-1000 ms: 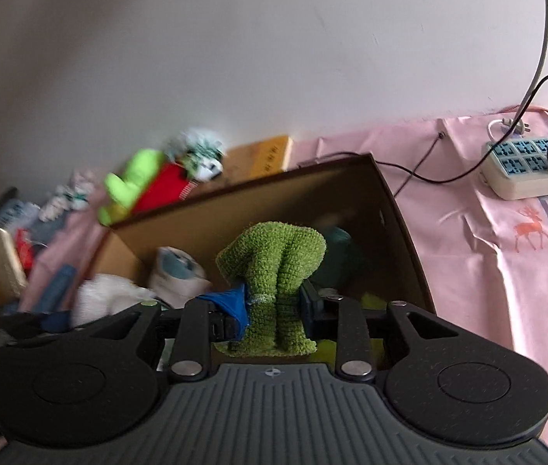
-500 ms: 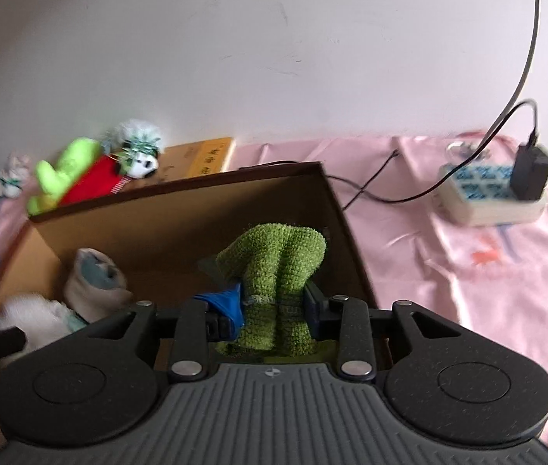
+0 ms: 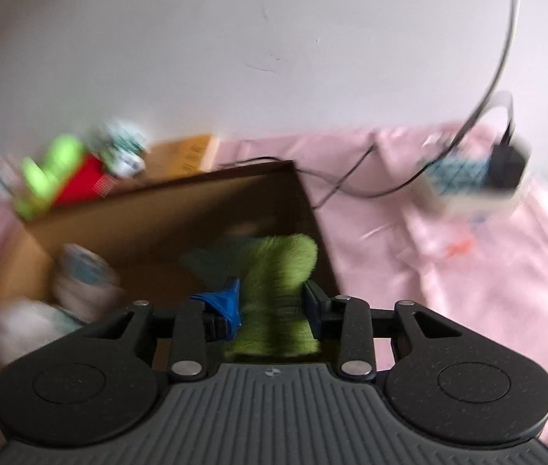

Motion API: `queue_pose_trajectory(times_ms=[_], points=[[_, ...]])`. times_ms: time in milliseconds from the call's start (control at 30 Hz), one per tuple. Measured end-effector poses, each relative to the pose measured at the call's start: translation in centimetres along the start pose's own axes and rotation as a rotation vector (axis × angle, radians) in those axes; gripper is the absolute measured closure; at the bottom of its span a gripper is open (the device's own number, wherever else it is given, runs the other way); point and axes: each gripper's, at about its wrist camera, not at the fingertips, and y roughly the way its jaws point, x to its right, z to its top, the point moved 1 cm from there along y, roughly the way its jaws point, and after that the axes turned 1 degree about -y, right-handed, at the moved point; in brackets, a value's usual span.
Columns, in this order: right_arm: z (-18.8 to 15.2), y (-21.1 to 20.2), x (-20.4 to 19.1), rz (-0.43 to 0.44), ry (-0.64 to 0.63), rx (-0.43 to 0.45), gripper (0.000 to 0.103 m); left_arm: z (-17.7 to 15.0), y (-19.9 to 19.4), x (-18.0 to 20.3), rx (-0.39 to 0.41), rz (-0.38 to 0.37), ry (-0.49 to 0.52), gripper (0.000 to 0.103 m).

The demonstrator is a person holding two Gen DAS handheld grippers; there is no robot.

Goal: Organize soft objects

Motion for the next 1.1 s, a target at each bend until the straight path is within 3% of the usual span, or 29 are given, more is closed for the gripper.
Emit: queue_pose_trajectory(times_ms=[33, 100, 233, 333, 700, 900, 1100], points=[[0.0, -0.2, 0.3, -0.011, 0.023, -0.005, 0.085, 0.0, -0.3, 0.0, -0.001, 0.000, -0.004, 0.033], [-0.2, -0.8, -0.3, -0.081, -0.057, 0.044, 0.084, -0.1, -0.8, 0.0, 0.000, 0.001, -0.011, 0.033], [-0.2, -2.7, 1.2, 0.067, 0.091, 0.047, 0.084, -0.4, -1.9, 0.1, 0.001, 0.002, -0.025, 0.033], [-0.6, -4.6, 0.5, 0.062, 0.048, 0.087, 0.084, -0.8, -2.8, 0.3, 0.008, 0.015, -0.020, 0.033], [-3.6, -10.8, 1.2, 0.271, 0.107, 0.125, 0.084, -2.7, -6.1, 2.3, 0.013, 0.061, 0.027, 0.032], [-6.2, -13.0, 2.6, 0.369, 0.098, 0.097, 0.084, -4.0, -6.8, 3.6, -0.029, 0.091, 0.034, 0.032], [-9.3, -14.3, 3.7, 0.394, 0.044, 0.048, 0.084, -5.5, -6.7, 5.0, -0.100, 0.133, 0.029, 0.032]])
